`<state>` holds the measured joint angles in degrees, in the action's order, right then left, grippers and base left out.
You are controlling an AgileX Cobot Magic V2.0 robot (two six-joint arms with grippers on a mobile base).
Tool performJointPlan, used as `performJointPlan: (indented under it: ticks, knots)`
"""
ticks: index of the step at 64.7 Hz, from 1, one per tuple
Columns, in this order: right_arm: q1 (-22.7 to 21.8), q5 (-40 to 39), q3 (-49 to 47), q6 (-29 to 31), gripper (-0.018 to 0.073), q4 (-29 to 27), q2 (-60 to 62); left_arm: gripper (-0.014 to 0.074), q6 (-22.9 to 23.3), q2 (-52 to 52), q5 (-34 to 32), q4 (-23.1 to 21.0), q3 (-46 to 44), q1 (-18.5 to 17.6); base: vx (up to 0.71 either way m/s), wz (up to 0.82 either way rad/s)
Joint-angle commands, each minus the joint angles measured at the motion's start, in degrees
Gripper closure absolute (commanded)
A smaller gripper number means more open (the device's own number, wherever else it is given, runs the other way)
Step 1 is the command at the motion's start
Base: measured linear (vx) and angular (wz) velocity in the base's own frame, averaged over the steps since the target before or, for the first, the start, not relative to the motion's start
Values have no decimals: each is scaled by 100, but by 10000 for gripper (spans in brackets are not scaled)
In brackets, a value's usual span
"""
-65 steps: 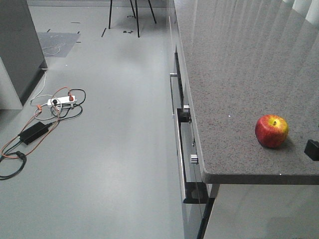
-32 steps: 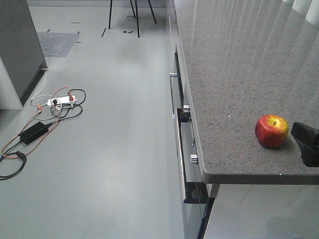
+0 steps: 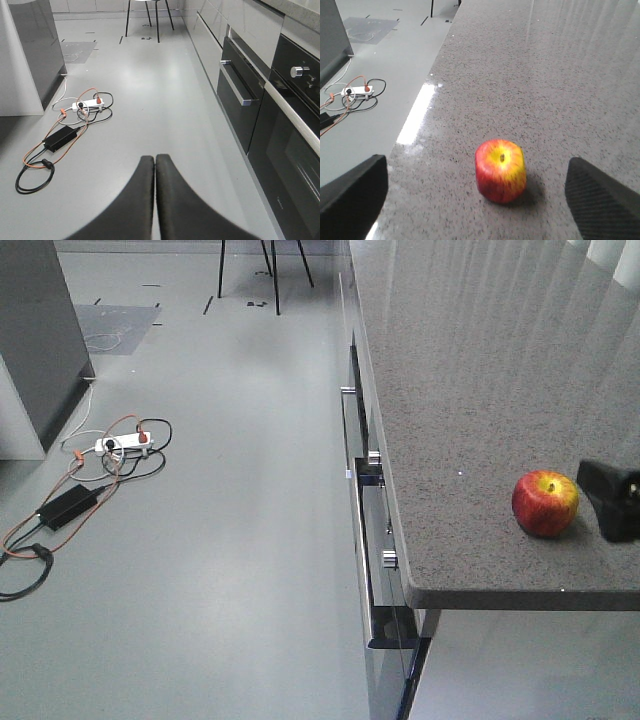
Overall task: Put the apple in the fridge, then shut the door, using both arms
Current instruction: 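Lower the open right gripper around the apple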
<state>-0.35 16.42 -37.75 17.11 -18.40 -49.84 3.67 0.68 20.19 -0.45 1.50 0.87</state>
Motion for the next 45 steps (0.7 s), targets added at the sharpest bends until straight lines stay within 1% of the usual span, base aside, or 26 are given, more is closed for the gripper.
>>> performJointPlan:
  ticks: [1, 15, 22, 33, 41, 45]
  knots:
    - [-5, -79, -639, 51, -132, 26, -390, 602, 8, 81, -403, -18, 109, -12, 0, 0]
    - [-5, 512, -1671, 37, -128, 29, -1501, 602, 8, 81, -403, -18, 109, -12, 0, 0]
    - [-5, 715, -2065, -17, -126, 122, -2002, 602, 8, 81, -403, -18, 109, -12, 0, 0]
    - [-5, 1001, -2606, -527, -121, 540, -2666, 602, 8, 81, -403, -18, 109, -12, 0, 0]
    - [-5, 1344, -2986, -710, -116, 886, -2995, 602, 8, 81, -403, -18, 109, -12, 0, 0]
    - [-5, 1493, -3140, -892, -114, 1085, -3147, 602, 8, 81, -403, -18, 109, -12, 0, 0]
